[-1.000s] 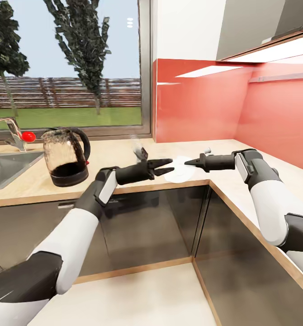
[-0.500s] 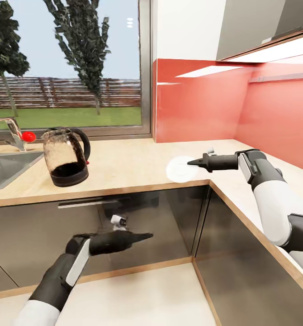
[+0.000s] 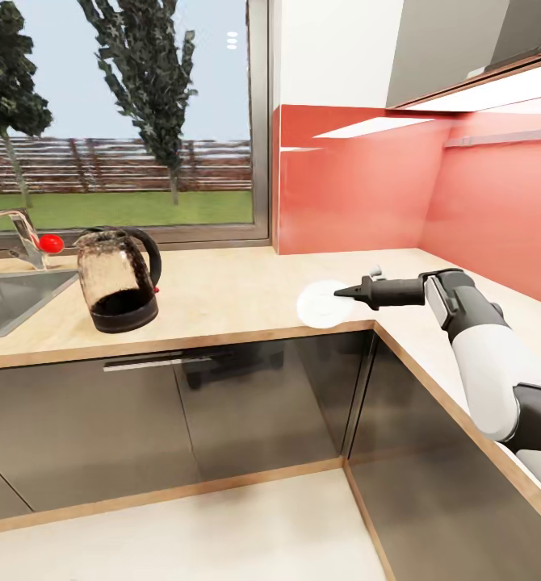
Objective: Set up a coffee station on the kitchen countertop: keep the coffee maker on the countertop, move the bottle of coffee from the kitchen shelf to the counter next to the coffee maker, place a paper coffee filter on top of the coffee maker, put the saucer next to the coffee maker with the coffee cup on the saucer, and place the electric kettle next to the coffee maker.
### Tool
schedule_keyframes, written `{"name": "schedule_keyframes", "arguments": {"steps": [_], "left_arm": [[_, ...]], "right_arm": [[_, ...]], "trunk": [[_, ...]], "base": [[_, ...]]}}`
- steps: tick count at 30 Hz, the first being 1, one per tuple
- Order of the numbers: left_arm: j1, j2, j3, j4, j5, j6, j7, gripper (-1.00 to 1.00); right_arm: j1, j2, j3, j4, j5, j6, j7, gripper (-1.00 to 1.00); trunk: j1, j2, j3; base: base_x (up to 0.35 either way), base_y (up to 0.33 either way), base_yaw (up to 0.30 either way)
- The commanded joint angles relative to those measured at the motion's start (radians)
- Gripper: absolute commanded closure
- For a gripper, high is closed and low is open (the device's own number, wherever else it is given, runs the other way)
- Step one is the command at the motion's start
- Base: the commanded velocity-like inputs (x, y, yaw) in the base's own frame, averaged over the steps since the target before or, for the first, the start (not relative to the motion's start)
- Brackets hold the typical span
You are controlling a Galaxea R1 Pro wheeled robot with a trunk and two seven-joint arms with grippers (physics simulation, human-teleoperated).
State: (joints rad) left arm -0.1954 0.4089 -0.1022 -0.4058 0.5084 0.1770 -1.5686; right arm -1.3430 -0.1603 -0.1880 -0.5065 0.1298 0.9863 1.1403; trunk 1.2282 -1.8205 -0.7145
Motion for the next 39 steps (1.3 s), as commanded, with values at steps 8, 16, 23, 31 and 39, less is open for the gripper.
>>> {"name": "schedule_keyframes", "arguments": {"steps": [8,16,23,31,39], "left_arm": [[0.001,0.009,-0.006,0.372,0.007,-0.204,-0.002,-1.0],[0.008,0.004,-0.006,0.379,0.007,-0.215,-0.002,-1.0],[0.012,0.004,-0.006,0.38,0.007,-0.217,-0.002,-1.0],[0.013,0.004,-0.006,0.38,0.007,-0.217,-0.002,-1.0],[0.013,0.004,-0.005,0.38,0.007,-0.217,-0.002,-1.0]], "right_arm": [[-0.001,0.001,-0.007,-0.001,0.008,0.008,0.011,1.0],[-0.001,0.001,-0.007,-0.001,0.008,0.008,0.011,1.0],[-0.001,0.001,-0.007,0.0,0.008,0.008,0.01,1.0],[0.145,0.033,0.0,-0.38,0.01,0.007,0.127,1.0],[0.182,0.052,0.001,-0.482,0.011,0.021,0.131,1.0]], "trunk": [[0.0,0.0,-0.001],[0.0,0.0,-0.001],[0.0,0.0,-0.001],[0.0,0.0,-0.001],[0.0,0.0,0.001]], "base": [[0.0,0.0,0.0],[0.0,0.0,0.115],[0.0,0.017,0.253],[-0.068,0.19,0.036],[-0.069,0.116,0.181]]}}
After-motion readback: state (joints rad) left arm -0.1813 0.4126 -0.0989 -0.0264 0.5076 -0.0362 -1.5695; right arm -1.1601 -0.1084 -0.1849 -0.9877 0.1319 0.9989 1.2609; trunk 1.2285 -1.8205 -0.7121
